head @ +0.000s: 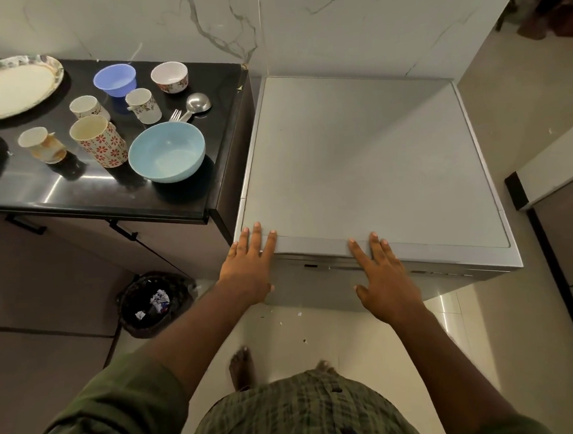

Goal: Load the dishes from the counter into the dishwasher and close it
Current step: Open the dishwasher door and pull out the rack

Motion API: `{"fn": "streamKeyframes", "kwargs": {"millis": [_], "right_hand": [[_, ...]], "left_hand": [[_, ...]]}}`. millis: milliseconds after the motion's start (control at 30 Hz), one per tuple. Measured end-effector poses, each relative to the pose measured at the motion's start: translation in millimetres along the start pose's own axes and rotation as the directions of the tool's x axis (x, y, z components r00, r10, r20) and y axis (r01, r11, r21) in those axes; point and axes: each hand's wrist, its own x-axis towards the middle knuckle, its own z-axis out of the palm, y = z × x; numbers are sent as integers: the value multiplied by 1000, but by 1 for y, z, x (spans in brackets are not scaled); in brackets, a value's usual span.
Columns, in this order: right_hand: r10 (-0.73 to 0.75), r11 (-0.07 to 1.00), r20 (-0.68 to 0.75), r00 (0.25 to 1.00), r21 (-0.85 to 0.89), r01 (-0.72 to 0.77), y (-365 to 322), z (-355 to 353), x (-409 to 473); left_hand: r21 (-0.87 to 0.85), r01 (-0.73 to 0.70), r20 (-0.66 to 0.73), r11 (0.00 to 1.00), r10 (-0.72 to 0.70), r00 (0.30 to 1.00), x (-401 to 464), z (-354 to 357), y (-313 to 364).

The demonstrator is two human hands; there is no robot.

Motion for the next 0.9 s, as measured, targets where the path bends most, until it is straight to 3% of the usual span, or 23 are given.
{"fn": "streamKeyframes", "kwargs": {"millis": [367, 600, 900], "right_hand": [[-51, 998, 40, 998, 44, 50, 17, -10, -1], [-18, 995, 78, 997, 97, 11, 11, -17, 1], [29, 1000, 178, 984, -10, -27, 1, -31, 14]], "left_hand": [[-112, 118, 53, 987, -113, 992, -12, 0, 25], [-97, 112, 93, 989, -103, 990, -7, -5, 23], [-69, 79, 68, 995, -74, 995, -9, -9, 21]]}}
